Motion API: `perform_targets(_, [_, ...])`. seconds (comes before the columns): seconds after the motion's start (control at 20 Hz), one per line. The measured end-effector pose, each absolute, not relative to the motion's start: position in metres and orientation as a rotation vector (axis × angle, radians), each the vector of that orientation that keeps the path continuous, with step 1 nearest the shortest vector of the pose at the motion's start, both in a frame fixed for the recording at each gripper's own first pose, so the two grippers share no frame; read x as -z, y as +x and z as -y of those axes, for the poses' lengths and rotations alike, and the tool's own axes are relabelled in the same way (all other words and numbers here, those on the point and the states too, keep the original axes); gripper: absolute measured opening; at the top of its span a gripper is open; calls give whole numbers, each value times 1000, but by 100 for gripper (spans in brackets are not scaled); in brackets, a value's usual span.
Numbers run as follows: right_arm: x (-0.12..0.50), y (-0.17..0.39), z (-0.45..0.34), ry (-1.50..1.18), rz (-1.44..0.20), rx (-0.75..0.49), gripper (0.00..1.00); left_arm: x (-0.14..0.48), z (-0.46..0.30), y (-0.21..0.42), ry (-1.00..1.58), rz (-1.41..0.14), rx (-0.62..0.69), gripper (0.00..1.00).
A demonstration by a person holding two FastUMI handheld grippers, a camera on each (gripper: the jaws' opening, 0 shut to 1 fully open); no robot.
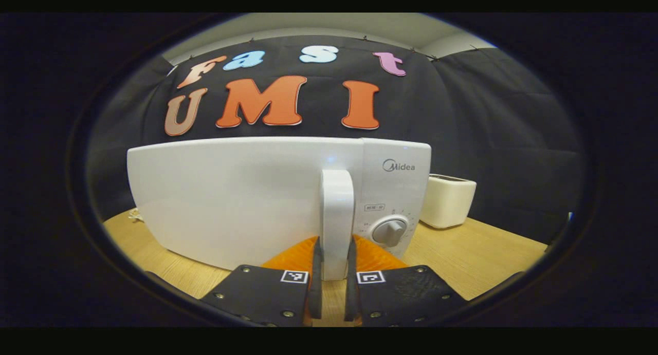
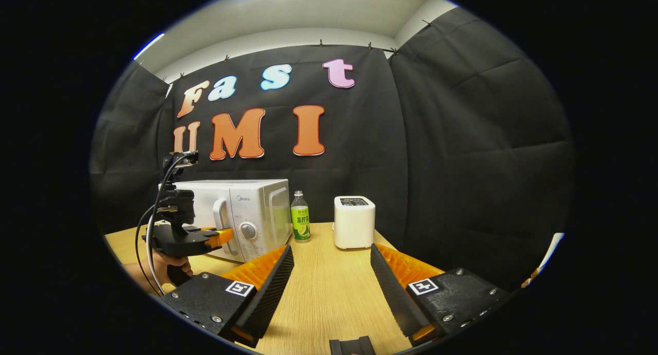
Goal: Open the microwave oven with the left hand, put the food in, and close the microwave oven.
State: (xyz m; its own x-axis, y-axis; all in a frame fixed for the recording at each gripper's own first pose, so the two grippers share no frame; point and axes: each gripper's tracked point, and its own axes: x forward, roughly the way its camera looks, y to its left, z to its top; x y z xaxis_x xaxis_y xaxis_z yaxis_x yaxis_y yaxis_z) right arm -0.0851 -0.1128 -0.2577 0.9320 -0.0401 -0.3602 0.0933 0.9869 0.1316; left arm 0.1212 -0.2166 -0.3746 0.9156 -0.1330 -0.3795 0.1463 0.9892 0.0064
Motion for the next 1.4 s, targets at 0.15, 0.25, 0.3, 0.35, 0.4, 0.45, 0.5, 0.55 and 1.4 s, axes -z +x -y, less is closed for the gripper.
perform_targets(0.15, [257, -89, 111, 147, -369, 68, 93, 375, 218, 119, 28, -387, 153, 10])
perform_targets(0.25, [257, -92, 110, 138, -372, 67, 93, 374, 216, 119, 22, -380, 137, 7])
perform_targets(0.3, [255, -93, 110, 132, -371, 69, 93, 375, 216, 119, 22, -380, 131, 6])
perform_targets(0.35, [255, -96, 111, 126, -371, 68, 93, 375, 216, 117, 21, -379, 126, 8])
perform_targets(0.4, [255, -98, 111, 121, -373, 69, 93, 374, 216, 114, 15, -386, 120, 9])
perform_targets(0.45, [256, -99, 112, 117, -376, 72, 93, 371, 213, 108, 16, -370, 114, 8])
perform_targets(0.5, [258, -100, 112, 117, -381, 73, 93, 369, 213, 103, 31, -356, 120, 6])
perform_targets(0.55, [259, -101, 111, 123, -386, 73, 93, 367, 213, 97, 42, -344, 128, 8])
perform_targets(1.4, [276, -117, 61, 156, -465, 26, 93, 321, 138, -40, 38, -304, 208, 6])
